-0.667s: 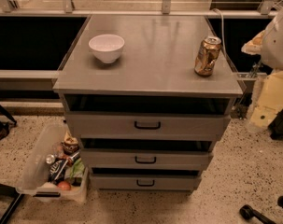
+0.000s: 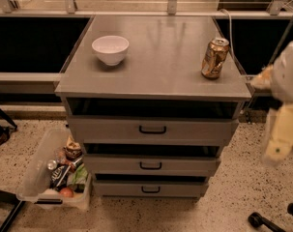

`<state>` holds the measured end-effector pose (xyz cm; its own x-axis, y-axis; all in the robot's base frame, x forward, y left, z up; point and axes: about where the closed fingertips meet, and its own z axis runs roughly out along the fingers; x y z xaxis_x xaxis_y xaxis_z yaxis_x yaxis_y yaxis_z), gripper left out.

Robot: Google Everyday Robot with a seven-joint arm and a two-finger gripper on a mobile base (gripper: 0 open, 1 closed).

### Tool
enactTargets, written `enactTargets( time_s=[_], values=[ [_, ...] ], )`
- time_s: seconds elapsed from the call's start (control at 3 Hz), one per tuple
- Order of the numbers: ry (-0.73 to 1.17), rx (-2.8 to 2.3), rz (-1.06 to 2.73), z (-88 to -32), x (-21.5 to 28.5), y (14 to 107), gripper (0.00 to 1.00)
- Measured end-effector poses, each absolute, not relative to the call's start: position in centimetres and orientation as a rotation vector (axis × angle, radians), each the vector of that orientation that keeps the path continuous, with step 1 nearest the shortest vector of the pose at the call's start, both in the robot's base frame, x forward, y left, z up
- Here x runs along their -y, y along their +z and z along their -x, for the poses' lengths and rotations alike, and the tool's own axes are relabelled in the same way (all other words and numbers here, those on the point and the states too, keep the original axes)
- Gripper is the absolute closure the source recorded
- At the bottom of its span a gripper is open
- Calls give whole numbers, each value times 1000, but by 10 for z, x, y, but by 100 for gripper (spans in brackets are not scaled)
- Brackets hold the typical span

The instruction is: Open top drawer

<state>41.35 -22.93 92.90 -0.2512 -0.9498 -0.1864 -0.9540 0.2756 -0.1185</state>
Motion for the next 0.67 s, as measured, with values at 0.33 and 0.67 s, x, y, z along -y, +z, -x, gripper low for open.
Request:
enactTargets(
  time_s=[0.33,0.67],
  values=[
    [262,-2398,1771,-368,252,843,0],
    [457,-2498,1736,-323,278,752,0]
  ],
)
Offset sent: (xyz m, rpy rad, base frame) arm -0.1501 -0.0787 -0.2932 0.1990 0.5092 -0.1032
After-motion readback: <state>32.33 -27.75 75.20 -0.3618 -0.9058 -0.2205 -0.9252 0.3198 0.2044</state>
